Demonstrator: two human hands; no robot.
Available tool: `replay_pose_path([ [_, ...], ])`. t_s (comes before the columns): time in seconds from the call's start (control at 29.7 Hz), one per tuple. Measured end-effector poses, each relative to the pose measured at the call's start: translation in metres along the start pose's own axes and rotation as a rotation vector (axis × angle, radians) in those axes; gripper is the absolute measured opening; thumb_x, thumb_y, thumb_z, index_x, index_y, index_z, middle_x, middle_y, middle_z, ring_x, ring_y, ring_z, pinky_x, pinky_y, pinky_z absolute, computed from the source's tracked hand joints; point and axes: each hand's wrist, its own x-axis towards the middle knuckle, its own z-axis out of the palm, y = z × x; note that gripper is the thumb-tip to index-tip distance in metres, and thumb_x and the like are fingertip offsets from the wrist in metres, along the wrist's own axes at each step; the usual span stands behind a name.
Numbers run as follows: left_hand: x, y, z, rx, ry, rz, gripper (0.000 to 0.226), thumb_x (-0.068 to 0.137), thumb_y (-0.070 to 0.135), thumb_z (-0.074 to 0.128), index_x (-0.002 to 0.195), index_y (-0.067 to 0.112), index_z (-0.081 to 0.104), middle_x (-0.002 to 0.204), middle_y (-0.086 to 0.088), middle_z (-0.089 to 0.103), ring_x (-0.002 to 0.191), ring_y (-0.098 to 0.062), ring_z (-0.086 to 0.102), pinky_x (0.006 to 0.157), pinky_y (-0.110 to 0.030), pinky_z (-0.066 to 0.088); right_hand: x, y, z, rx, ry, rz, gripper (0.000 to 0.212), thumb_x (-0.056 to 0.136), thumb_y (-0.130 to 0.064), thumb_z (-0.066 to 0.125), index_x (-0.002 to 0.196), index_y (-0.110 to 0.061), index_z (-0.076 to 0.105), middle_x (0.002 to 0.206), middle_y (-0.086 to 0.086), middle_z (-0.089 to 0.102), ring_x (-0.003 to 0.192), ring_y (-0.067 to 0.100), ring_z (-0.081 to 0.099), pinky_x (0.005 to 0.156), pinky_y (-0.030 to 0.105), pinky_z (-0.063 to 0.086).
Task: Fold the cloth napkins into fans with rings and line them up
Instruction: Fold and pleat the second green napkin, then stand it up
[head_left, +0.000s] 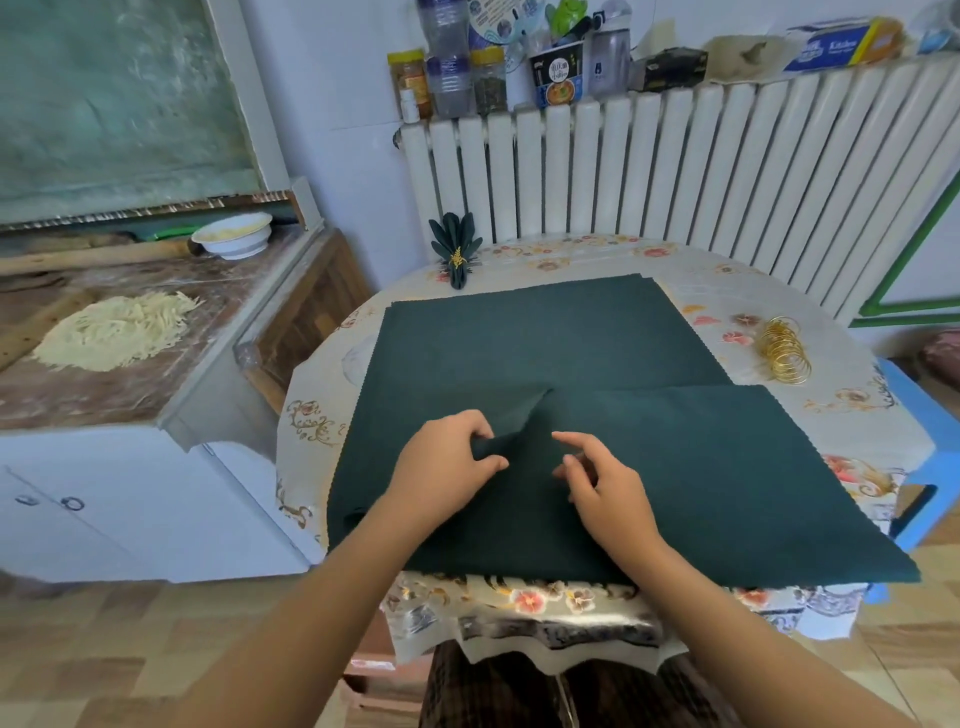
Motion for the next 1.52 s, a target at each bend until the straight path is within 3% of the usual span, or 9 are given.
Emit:
replay_pose_path([
  [0.2, -0.041, 0.015, 0.042, -0.156, -0.112, 0.057, 0.023, 0.081, 0.037, 0.072, 0.095, 0.026, 0.057, 0.087, 0.013, 0.058, 0.083, -0.006, 0.054, 0.069, -0.022, 0.041, -0.013, -0.012, -0.016, 0.096, -0.167, 0.168, 0.028, 0.1, -0.035, 0.038, 0.105, -0.037, 0.066, 0.082, -0.001, 0.07, 0.059, 0.011, 0.063, 0.069, 0.024, 0.045],
  [0.3, -0.043, 0.015, 0.049, -0.445, -0.205, -0.036, 0.02, 0.084, 0.042, 0.068, 0.094, 0.026, 0.063, 0.082, 0.009, 0.065, 0.074, -0.004, 0.061, 0.068, -0.02, 0.045, -0.013, -0.013, -0.02, -0.008, -0.245, 0.232, 0.029, 0.097, -0.034, 0.045, 0.086, -0.03, 0.072, 0.068, 0.004, 0.069, 0.058, 0.008, 0.059, 0.064, 0.025, 0.041],
  [0.37, -0.037, 0.007, 0.046, -0.521, -0.09, -0.061, 0.017, 0.091, 0.038, 0.06, 0.09, 0.022, 0.066, 0.079, 0.007, 0.066, 0.072, -0.007, 0.062, 0.071, -0.024, 0.045, -0.013, -0.013, -0.019, -0.045, -0.236, 0.243, 0.02, 0.093, -0.033, 0.054, 0.082, -0.029, 0.07, 0.062, -0.001, 0.066, 0.058, 0.005, 0.058, 0.059, 0.021, 0.039],
  [0.51, -0.022, -0.03, 0.036, 0.027, 0.198, 0.073, 0.023, 0.095, 0.024, 0.051, 0.11, 0.024, 0.069, 0.113, 0.006, 0.063, 0.111, -0.014, 0.051, 0.092, -0.029, 0.032, -0.015, -0.009, -0.011, -0.081, -0.154, 0.219, 0.004, 0.083, -0.028, 0.07, 0.085, -0.025, 0.069, 0.08, -0.014, 0.065, 0.075, 0.003, 0.06, 0.063, 0.015, 0.042],
  [0.64, -0.025, -0.051, 0.04, 0.202, -0.092, 0.067, 0.047, 0.102, 0.035, 0.037, 0.148, 0.03, 0.032, 0.156, 0.001, 0.026, 0.143, -0.013, 0.021, 0.114, -0.034, 0.014, -0.015, -0.008, -0.004, -0.148, -0.087, 0.216, 0.024, 0.079, -0.029, 0.074, 0.099, -0.024, 0.063, 0.093, -0.008, 0.059, 0.083, 0.009, 0.055, 0.071, 0.023, 0.045],
  [0.84, -0.033, -0.048, 0.051, 0.206, -0.099, 0.01, 0.053, 0.104, 0.038, 0.026, 0.153, 0.028, 0.01, 0.16, -0.001, 0.013, 0.147, -0.014, 0.011, 0.117, -0.037, 0.011, -0.016, -0.008, 0.004, -0.29, -0.026, 0.13, 0.03, 0.088, -0.02, 0.062, 0.118, -0.025, 0.056, 0.1, -0.011, 0.049, 0.085, 0.007, 0.047, 0.071, 0.026, 0.042],
  [1.04, -0.036, -0.047, 0.059, 0.269, -0.132, -0.033, 0.056, 0.103, 0.042, 0.021, 0.153, 0.027, 0.0, 0.161, -0.003, 0.001, 0.148, -0.016, -0.001, 0.118, -0.039, 0.001, -0.019, -0.002, 0.01, -0.347, 0.053, 0.024, 0.019, 0.091, -0.013, 0.055, 0.104, -0.026, 0.062, 0.073, -0.019, 0.044, 0.071, 0.006, 0.045, 0.053, 0.021, 0.031],
  [1.31, -0.031, -0.046, 0.059, 0.233, -0.124, -0.054, 0.055, 0.103, 0.041, 0.023, 0.153, 0.026, 0.005, 0.161, 0.0, 0.005, 0.148, -0.015, 0.001, 0.118, -0.038, 0.001, -0.01, 0.001, 0.012, -0.3, 0.083, 0.076, 0.012, 0.093, -0.023, 0.056, 0.103, -0.024, 0.063, 0.076, -0.009, 0.054, 0.072, 0.013, 0.051, 0.059, 0.026, 0.036],
  [1.52, -0.034, -0.049, 0.061, 0.26, -0.117, -0.012, 0.057, 0.103, 0.042, 0.023, 0.153, 0.028, 0.003, 0.161, 0.0, 0.002, 0.148, -0.015, -0.001, 0.119, -0.039, 0.0, -0.016, 0.005, 0.013, -0.356, 0.079, -0.029, 0.021, 0.093, -0.017, 0.056, 0.111, -0.025, 0.063, 0.067, -0.017, 0.041, 0.072, 0.009, 0.045, 0.055, 0.024, 0.031],
])
